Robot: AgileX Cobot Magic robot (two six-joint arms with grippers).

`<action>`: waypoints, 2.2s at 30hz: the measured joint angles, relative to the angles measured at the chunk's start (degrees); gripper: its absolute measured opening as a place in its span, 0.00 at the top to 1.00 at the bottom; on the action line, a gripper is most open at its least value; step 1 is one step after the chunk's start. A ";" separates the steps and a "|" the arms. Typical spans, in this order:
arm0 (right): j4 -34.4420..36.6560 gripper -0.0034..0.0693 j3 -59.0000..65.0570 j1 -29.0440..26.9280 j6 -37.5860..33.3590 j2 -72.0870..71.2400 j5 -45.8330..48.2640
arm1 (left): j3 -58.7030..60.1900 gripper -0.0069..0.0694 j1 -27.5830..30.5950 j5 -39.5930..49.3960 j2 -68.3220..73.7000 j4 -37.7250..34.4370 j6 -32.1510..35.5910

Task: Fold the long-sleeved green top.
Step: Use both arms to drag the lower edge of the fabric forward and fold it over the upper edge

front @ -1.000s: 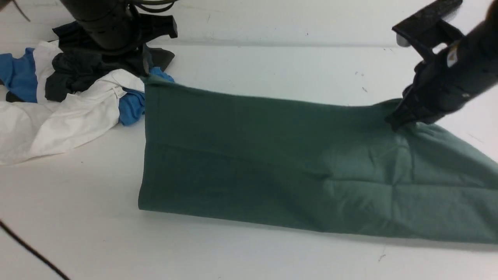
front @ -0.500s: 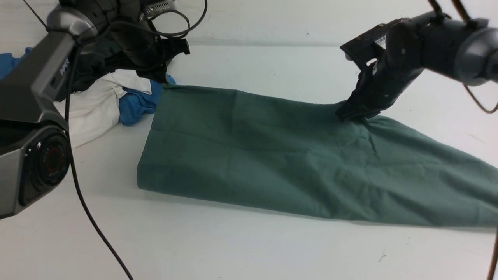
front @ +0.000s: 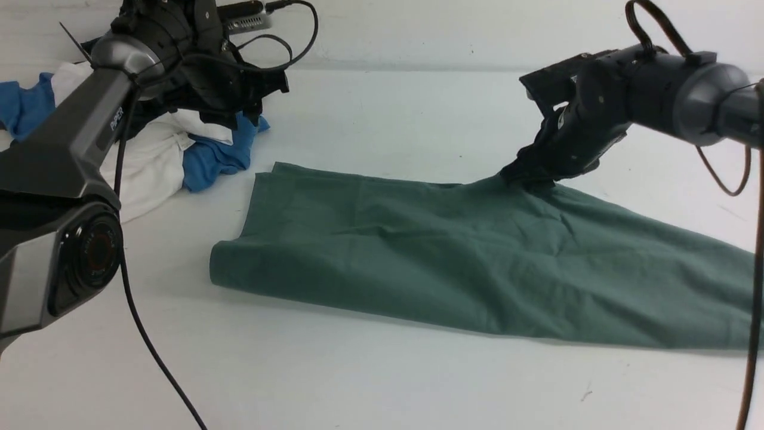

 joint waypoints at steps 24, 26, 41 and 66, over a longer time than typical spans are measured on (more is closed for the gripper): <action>12.63 0.90 10.28 -33.43 -1.53 -15.95 22.22 | 26.49 0.91 -15.45 6.94 -12.27 -3.72 16.92; 13.31 0.81 10.46 -34.77 -1.81 -14.16 22.10 | 30.15 0.91 -15.39 6.74 -12.02 -1.48 16.00; 14.30 0.35 10.51 -34.87 -1.00 -2.82 15.46 | 33.59 0.91 -15.34 6.13 -10.48 4.59 12.19; 16.97 0.97 5.65 -34.75 -3.63 -9.09 20.30 | 24.12 0.91 -11.16 6.49 -15.18 3.87 7.54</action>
